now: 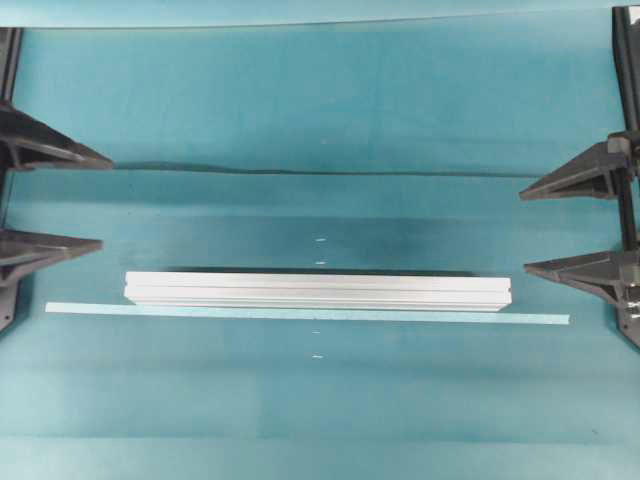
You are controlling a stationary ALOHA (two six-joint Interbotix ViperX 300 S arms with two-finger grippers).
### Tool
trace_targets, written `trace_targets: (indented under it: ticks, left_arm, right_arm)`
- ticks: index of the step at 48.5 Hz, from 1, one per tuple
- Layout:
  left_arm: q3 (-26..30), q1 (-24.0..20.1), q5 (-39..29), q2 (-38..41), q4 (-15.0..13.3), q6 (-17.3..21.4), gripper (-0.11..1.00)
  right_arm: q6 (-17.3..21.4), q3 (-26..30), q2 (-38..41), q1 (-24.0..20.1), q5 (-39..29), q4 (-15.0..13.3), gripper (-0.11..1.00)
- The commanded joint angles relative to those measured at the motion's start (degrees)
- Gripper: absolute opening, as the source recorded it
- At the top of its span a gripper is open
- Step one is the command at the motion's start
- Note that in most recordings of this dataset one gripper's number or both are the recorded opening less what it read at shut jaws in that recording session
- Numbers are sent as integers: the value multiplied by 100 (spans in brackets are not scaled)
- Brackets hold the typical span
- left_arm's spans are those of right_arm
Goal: Lift the metal rail with both hands and move it towards you.
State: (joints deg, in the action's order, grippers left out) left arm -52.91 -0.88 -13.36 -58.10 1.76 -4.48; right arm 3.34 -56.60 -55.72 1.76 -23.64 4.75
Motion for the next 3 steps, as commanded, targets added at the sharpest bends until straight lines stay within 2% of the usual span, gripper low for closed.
trace_targets:
  ticks: [1,3]
  left_arm:
    - [88,9,9,0,18,-18,96]
    - [88,9,-9,-9,18,-18,96]
  right_arm:
    - [9,53,-26,0,62,-9,98]
    - [9,53,-62,-9,105,-9,98]
